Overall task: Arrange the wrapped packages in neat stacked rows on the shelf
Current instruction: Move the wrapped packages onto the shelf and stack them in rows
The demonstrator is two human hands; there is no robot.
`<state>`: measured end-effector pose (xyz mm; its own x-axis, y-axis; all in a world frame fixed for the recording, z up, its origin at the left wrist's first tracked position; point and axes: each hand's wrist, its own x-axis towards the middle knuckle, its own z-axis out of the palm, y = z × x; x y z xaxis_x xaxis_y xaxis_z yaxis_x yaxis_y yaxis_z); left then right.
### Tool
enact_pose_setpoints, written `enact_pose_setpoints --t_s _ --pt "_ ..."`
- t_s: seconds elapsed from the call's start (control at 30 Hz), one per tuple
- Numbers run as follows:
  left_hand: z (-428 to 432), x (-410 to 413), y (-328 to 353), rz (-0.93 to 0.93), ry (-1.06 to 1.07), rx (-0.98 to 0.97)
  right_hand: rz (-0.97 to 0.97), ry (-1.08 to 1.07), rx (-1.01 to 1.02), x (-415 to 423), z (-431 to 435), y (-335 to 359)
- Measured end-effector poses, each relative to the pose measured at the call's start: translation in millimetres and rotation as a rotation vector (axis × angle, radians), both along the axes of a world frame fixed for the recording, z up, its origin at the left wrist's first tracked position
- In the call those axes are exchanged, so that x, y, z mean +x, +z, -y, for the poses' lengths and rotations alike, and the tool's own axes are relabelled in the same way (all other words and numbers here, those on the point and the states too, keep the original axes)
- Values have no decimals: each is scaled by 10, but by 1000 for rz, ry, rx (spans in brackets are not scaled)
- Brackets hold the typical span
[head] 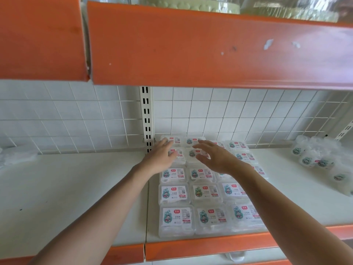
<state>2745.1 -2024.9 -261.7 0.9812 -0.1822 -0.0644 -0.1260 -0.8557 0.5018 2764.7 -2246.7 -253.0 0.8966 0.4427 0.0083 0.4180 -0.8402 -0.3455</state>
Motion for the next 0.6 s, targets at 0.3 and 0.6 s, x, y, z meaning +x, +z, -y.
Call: enact_pose_setpoints --t_s 0.3,0.6 --pt "73 -34 -61 157 14 62 -1 2 -13 39 67 -38" --pt "93 -43 -164 63 37 -23 -7 8 -40 35 71 -3"
